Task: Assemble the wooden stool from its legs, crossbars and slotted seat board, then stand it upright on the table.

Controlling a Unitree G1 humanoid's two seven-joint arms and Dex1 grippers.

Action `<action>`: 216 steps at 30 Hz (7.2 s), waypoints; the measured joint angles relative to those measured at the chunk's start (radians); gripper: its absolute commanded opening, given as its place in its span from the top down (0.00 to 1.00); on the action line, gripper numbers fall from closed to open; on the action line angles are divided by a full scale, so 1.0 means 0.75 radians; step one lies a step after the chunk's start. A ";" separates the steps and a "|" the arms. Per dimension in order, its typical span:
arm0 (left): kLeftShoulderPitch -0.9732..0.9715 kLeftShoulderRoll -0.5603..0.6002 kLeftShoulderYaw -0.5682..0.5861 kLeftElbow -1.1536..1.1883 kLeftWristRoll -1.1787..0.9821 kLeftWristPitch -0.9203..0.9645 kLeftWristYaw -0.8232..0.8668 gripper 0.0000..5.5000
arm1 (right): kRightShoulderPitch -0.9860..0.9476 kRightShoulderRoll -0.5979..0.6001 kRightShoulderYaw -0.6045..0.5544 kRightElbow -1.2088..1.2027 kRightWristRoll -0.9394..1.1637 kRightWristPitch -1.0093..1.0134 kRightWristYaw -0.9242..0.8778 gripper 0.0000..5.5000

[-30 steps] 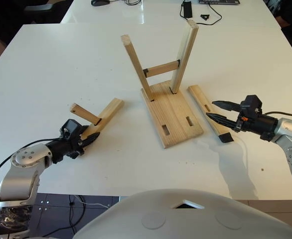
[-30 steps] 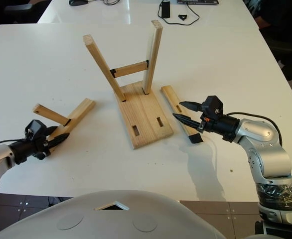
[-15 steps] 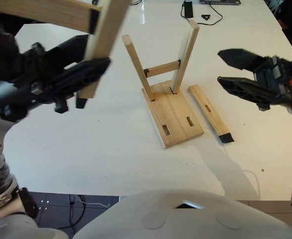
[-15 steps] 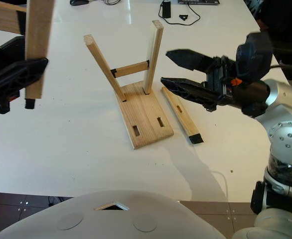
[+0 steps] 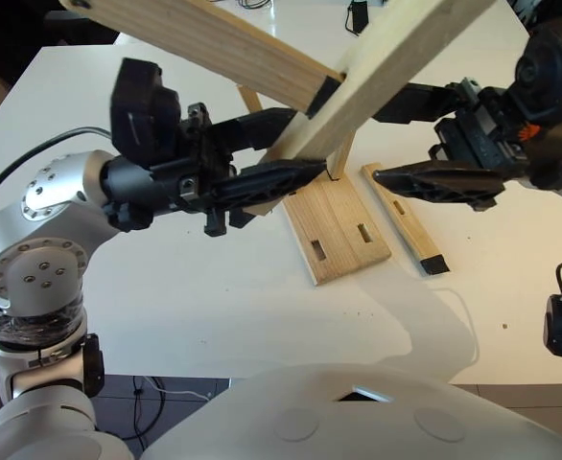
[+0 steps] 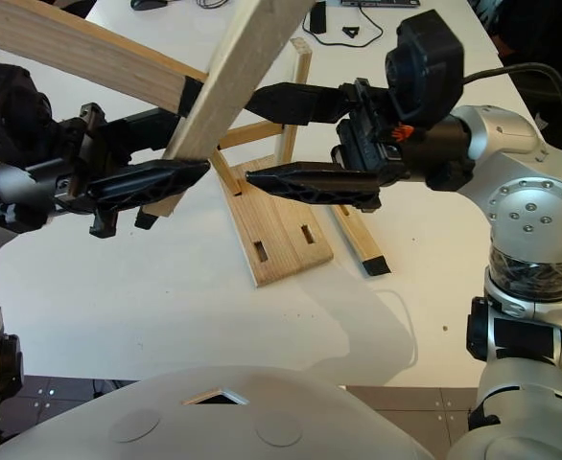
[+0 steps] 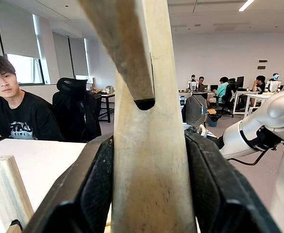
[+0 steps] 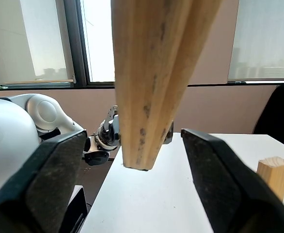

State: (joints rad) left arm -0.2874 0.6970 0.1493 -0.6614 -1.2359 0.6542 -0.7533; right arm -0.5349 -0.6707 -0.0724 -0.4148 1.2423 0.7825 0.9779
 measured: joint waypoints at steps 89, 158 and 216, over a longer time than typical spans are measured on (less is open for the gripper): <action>0.662 0.054 -0.287 0.621 1.411 -0.802 -0.142 0.31 | 0.501 -0.202 0.120 0.043 -0.807 -0.417 0.352 0.64; 0.634 -0.006 -0.348 0.630 1.479 -0.804 -0.141 0.31 | 0.303 -0.204 0.530 0.393 -1.031 -0.889 0.500 0.64; 0.893 -0.103 -0.534 0.414 1.503 -0.806 -0.044 0.31 | 0.615 -0.236 -0.274 0.038 -0.543 -0.319 0.050 0.41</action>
State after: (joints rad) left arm 0.3826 0.6194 -0.2510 -0.3506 -0.1084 0.0499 -0.7865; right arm -0.0740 -0.8480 -0.2782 -0.3860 0.8353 0.5433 1.0152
